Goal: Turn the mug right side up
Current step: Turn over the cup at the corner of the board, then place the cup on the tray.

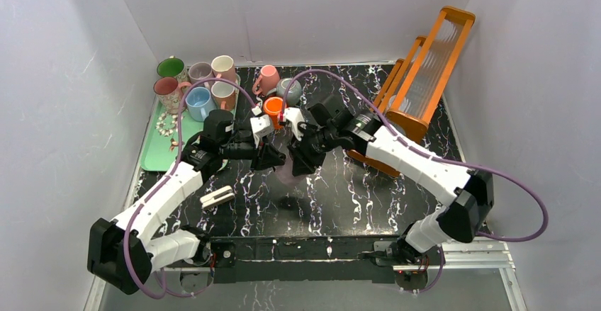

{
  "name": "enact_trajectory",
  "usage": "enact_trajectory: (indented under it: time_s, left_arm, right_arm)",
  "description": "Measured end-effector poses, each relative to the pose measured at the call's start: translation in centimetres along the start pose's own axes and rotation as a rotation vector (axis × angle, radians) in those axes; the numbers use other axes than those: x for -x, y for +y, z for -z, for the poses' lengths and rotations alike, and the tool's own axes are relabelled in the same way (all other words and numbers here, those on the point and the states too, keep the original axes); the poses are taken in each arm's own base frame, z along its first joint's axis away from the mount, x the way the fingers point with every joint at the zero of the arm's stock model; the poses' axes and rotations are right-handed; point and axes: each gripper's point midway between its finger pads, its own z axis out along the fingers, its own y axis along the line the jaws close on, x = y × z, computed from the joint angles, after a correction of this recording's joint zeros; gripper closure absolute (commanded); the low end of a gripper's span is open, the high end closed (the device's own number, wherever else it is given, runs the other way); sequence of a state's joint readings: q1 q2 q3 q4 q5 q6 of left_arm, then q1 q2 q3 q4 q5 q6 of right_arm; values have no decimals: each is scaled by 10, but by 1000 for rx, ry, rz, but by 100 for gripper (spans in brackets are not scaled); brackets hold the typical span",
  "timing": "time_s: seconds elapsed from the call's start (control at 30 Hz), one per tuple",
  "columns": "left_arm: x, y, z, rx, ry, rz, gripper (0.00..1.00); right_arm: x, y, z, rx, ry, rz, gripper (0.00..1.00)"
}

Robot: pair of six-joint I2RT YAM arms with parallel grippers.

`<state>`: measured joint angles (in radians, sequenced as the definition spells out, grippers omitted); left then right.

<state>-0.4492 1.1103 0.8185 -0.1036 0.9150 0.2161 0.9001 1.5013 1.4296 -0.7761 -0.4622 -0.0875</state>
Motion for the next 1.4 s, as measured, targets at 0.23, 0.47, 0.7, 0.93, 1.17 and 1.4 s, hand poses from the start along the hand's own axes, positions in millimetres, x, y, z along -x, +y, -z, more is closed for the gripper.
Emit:
enact_trajectory:
  time_s: [0.23, 0.47, 0.7, 0.93, 1.17, 1.4]
  left_arm:
    - [-17, 30, 9, 216, 42, 31, 100]
    - [-11, 63, 26, 452, -1, 26, 100]
    - [-8, 119, 89, 875, -94, 93, 100]
    - [-41, 177, 214, 1416, -206, 287, 100]
    - [-72, 192, 270, 1706, -206, 346, 100]
    - [-106, 219, 309, 1874, -187, 402, 100]
  right_arm:
    - [36, 2, 39, -124, -224, 45, 3]
    - [46, -1, 64, -224, -369, -1, 1]
    - [34, -6, 71, -276, -441, -57, 1]
    - [29, -4, 79, -286, -487, -65, 1]
    - [25, -2, 82, -285, -507, -60, 1]
    - [24, -1, 80, -277, -509, -56, 1]
